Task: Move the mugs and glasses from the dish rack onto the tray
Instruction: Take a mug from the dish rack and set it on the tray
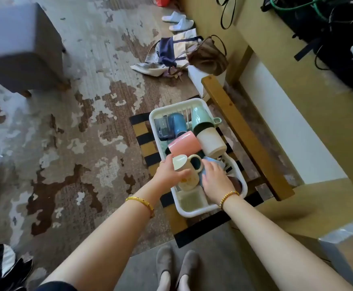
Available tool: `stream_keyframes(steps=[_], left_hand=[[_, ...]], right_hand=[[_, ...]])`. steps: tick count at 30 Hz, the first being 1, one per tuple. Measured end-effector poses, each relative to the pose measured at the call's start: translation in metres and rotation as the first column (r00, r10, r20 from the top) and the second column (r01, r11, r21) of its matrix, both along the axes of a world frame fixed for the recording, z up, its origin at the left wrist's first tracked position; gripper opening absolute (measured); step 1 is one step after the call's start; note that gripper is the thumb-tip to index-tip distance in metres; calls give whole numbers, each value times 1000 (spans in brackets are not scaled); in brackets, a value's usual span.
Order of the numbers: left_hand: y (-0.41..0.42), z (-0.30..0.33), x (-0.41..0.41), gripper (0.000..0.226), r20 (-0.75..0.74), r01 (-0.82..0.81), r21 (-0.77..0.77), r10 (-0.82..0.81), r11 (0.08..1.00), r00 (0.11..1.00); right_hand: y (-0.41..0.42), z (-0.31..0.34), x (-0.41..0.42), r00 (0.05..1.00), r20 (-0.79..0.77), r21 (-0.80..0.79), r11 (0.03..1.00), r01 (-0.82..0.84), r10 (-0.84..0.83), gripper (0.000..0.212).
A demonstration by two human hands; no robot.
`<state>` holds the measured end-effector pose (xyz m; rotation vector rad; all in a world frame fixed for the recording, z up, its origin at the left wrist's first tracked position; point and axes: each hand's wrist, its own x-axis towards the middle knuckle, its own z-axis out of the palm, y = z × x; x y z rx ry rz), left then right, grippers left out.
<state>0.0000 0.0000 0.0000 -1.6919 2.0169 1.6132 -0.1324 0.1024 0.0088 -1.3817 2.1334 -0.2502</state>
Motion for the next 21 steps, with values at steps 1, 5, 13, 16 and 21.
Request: stream_keyframes(steps=[1, 5, 13, 16, 21], left_hand=[[-4, -5, -5, 83, 43, 33, -23, -32, 999, 999], [-14, -32, -14, 90, 234, 139, -63, -120, 988, 965], [-14, -58, -24, 99, 380, 203, -171, -125, 964, 916], [-15, -57, -25, 92, 369, 137, -222, -47, 965, 928], [-5, -53, -22, 77, 265, 21, -244, 46, 969, 963]], right_hand=[[-10, -7, -6, 1000, -8, 18, 1000, 14, -14, 47], [-35, -35, -20, 1000, -15, 107, 994, 22, -21, 58], [-51, -67, -19, 1000, 12, 128, 991, 24, -26, 66], [-53, -68, -21, 993, 68, 168, 982, 86, -99, 65], [-52, -66, -19, 989, 98, 200, 976, 90, -111, 57]])
